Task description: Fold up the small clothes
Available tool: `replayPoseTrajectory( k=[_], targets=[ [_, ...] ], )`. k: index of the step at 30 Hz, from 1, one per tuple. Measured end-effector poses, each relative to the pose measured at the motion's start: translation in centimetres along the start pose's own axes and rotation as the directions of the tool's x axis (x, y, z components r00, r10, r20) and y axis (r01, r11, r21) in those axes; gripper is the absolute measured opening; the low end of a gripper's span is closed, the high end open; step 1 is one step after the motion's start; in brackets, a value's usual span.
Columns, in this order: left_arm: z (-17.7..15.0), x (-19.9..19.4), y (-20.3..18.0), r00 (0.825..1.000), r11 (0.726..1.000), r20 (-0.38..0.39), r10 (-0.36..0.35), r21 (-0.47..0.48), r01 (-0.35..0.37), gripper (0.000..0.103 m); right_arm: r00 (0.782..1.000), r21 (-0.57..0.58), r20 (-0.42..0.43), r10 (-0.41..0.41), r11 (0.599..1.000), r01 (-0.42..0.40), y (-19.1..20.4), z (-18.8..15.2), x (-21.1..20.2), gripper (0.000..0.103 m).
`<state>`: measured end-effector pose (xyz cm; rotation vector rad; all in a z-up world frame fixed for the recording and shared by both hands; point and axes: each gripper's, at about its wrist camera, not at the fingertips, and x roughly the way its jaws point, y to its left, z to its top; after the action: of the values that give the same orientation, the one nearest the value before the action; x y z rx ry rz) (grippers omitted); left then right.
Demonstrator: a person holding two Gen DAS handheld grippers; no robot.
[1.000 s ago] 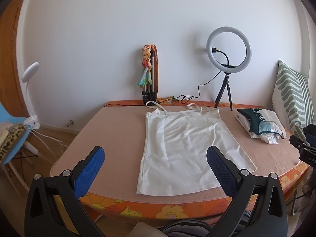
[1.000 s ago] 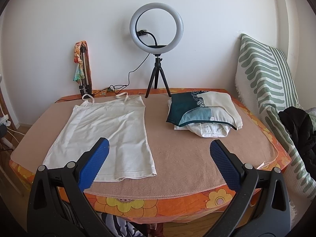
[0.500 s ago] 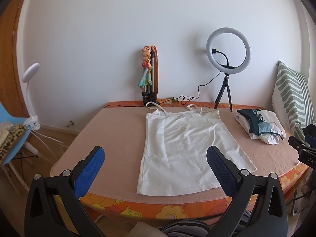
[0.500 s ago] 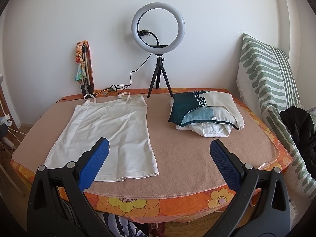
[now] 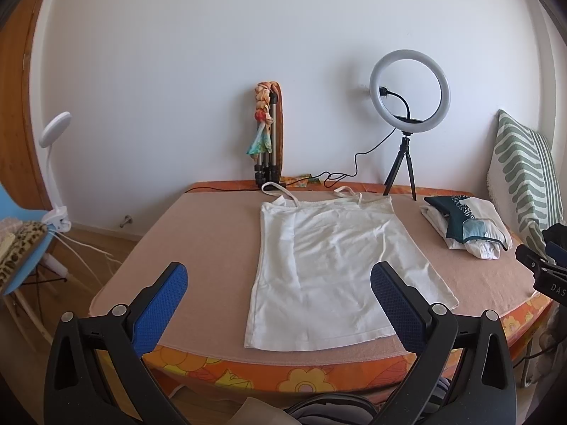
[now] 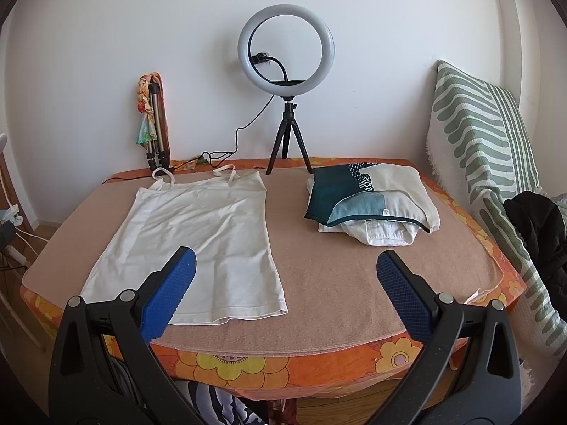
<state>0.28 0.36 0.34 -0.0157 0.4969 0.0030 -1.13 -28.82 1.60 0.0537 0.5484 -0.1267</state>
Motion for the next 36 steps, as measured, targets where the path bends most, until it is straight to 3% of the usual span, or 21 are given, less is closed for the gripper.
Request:
replayPoseTrajectory(
  k=[28,36],
  targets=[
    [-0.3,0.1,-0.1,1.000,1.000,-0.005,-0.001,0.002,0.001,0.103,1.000,-0.002,-0.001,0.005,1.000,-0.005,0.5,0.0,0.2,0.103],
    [-0.8,1.0,0.7,0.999,1.000,-0.031,0.030,-0.009,-0.030,0.103,1.000,-0.026,0.008,0.010,1.000,-0.010,1.8,0.2,0.6,0.103]
  ],
)
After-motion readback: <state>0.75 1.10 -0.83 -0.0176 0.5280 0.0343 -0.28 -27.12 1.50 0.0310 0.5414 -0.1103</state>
